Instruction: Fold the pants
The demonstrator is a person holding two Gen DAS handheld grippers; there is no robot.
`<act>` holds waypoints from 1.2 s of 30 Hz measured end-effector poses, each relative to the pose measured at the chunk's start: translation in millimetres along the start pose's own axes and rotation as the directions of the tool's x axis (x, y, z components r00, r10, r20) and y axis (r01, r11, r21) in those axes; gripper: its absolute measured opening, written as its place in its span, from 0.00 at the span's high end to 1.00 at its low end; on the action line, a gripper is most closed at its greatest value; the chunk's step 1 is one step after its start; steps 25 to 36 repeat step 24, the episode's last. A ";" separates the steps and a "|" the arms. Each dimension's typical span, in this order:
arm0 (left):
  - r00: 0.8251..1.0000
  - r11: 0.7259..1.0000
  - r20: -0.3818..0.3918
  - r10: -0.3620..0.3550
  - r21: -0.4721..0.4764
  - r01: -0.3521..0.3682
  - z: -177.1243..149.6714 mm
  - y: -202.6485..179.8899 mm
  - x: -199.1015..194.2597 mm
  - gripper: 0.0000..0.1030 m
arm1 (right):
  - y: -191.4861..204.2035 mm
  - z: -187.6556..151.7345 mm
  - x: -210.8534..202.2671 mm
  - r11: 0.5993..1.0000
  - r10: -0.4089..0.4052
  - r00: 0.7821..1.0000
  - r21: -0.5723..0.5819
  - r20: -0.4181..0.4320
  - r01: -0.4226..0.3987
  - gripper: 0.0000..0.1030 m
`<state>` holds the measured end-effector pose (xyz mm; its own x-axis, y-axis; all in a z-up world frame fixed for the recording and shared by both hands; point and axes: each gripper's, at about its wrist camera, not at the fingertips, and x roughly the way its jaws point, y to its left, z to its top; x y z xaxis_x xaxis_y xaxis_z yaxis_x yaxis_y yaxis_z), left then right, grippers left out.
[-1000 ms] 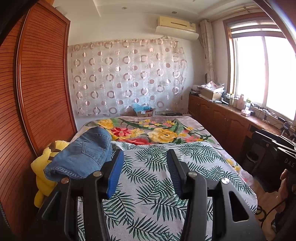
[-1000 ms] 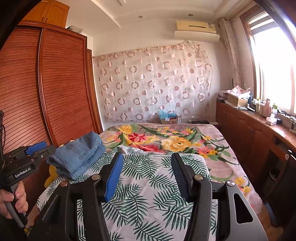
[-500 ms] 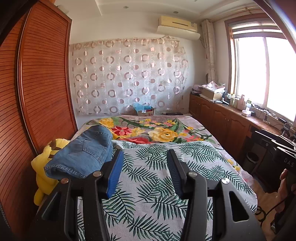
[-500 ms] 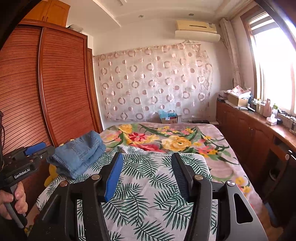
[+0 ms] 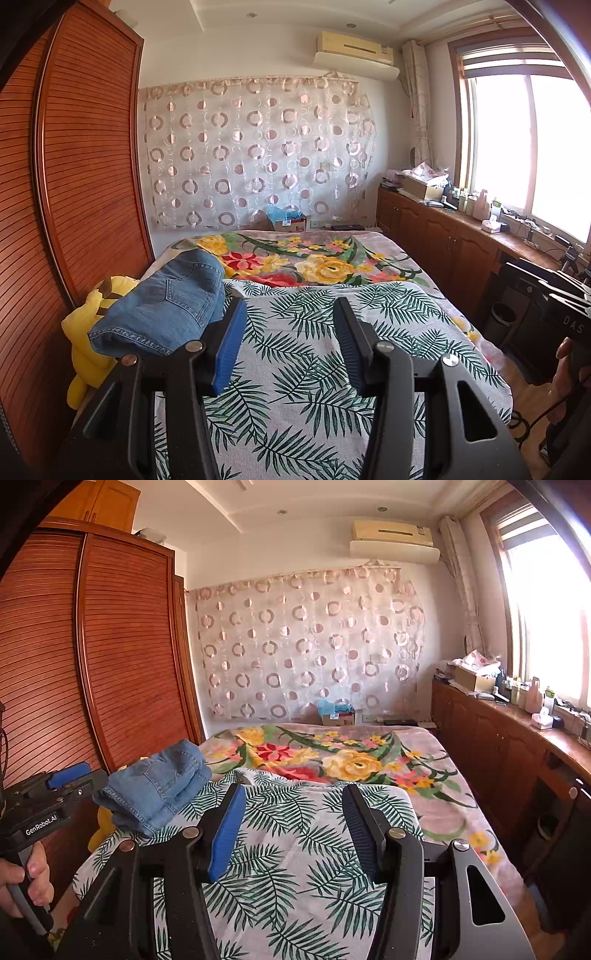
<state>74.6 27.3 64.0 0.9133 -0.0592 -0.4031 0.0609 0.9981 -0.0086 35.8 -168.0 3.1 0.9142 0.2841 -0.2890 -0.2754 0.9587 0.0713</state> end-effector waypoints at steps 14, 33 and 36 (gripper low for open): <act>1.000 1.000 -0.002 -0.001 -0.002 0.001 -0.5 0.5 -0.2 0.52 | -0.4 3.2 -1.6 1.000 0.001 1.000 0.001 0.000 -0.001 0.45; 1.000 1.000 -0.003 -0.001 -0.003 0.001 -1.2 0.6 -1.5 0.52 | 0.4 3.9 -2.7 1.000 0.003 1.000 0.000 0.002 -0.003 0.45; 1.000 1.000 -0.003 -0.001 -0.003 0.001 -1.2 0.6 -1.5 0.52 | 0.4 3.9 -2.7 1.000 0.003 1.000 0.000 0.002 -0.003 0.45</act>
